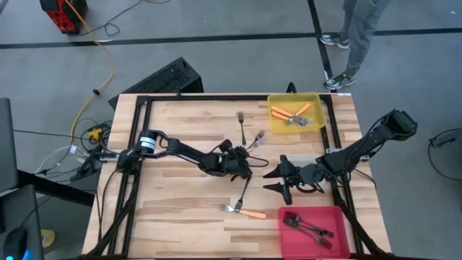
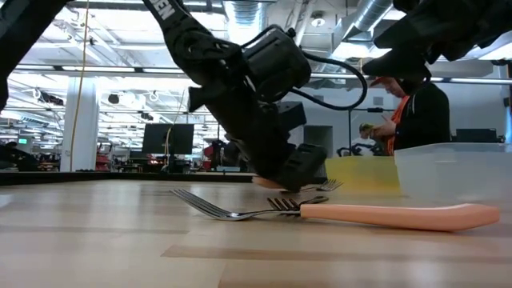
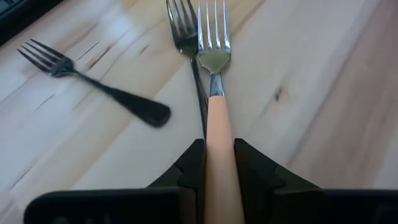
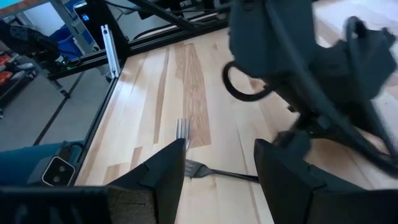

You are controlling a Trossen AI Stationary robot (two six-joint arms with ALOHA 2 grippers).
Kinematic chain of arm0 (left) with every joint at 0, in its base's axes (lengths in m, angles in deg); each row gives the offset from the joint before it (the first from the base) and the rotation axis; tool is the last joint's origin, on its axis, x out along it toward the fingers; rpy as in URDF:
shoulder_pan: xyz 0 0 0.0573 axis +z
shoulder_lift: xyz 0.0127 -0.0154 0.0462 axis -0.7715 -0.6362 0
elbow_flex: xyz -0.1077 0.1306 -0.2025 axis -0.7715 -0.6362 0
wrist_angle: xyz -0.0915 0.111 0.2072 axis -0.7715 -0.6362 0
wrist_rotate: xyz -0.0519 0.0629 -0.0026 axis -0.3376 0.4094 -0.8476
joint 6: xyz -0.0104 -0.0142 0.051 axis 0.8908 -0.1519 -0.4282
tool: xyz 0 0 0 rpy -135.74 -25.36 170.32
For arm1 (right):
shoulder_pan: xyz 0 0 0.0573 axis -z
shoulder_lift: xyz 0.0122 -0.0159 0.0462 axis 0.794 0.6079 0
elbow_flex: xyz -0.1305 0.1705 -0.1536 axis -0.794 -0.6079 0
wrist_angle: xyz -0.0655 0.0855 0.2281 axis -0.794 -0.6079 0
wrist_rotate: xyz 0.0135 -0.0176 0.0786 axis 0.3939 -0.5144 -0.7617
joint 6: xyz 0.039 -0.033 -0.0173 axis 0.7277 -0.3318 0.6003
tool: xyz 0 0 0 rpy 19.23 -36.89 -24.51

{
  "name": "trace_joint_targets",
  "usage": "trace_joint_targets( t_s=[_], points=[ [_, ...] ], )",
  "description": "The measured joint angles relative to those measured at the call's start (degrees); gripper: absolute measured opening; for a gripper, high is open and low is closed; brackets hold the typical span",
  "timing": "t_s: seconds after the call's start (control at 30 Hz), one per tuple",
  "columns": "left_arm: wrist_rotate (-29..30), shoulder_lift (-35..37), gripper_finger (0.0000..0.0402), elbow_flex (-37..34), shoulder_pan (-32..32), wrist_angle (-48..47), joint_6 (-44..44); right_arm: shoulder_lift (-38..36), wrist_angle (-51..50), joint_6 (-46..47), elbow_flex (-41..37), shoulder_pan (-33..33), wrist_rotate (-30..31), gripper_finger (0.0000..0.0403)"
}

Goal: Sort silverware by color (type)
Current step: Put the orange fork into the yellow bin

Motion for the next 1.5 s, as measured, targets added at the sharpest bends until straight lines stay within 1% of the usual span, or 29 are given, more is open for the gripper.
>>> trace_joint_targets(
  t_s=[0.23,0.37,0.47,0.63,0.7,0.8,0.93,1.03,1.13,1.23,1.3,1.4,1.5],
  points=[
    [-0.47,4.03,0.0046,-0.15,-2.61,-6.72,-0.81,0.02,-0.04,0.05,0.0,0.02,0.02,0.0216],
    [1.71,7.08,0.0046,-0.14,-4.97,-13.33,-0.55,-0.01,-0.2,-0.36,0.0,0.02,0.02,0.0216],
    [2.11,8.83,0.0046,-0.43,-6.49,-17.46,0.78,-0.01,-0.44,-0.36,0.0,0.06,0.02,0.0216],
    [1.86,13.75,0.0046,-5.32,-7.99,-21.13,3.87,-0.01,-0.57,-0.33,0.0,0.06,0.02,0.0216],
    [1.84,16.38,0.0046,-8.53,-8.16,-23.22,6.37,0.01,-0.58,-0.33,0.0,0.06,0.02,0.0216],
    [1.8,21.68,0.0046,-14.32,-8.33,-22.45,9.88,0.0,-0.57,-0.33,-0.02,0.08,0.02,0.0216],
    [1.52,29.66,0.0046,-22.71,-9.61,-14.96,12.15,0.02,-0.16,-0.33,-0.02,0.1,0.02,0.0216],
    [0.81,36.13,0.0046,-29.26,-10.55,-6.35,12.33,0.02,0.54,-0.33,-0.02,0.17,0.07,0.0216],
    [0.05,41.71,0.0046,-36.26,-11.27,4.42,11.2,0.01,1.77,-0.8,-0.02,0.19,0.17,0.0216],
    [-1.53,45.95,0.0046,-43.53,-11.73,18.85,8.52,0.02,2.15,-1.84,-0.02,0.21,0.32,0.0216],
    [-2.78,47.42,0.0046,-47.98,-11.88,28.65,6.61,0.01,2.15,-1.86,-0.02,0.21,1.59,0.0216],
    [-2.72,47.77,0.0046,-53.48,-12.63,41.58,3.75,0.01,2.98,-1.86,-0.02,0.21,2.88,0.0216],
    [-2.91,47.79,0.0046,-56.24,-13.57,50.47,1.09,0.02,3.84,-1.91,-0.02,0.23,3.21,0.0216]
  ],
)
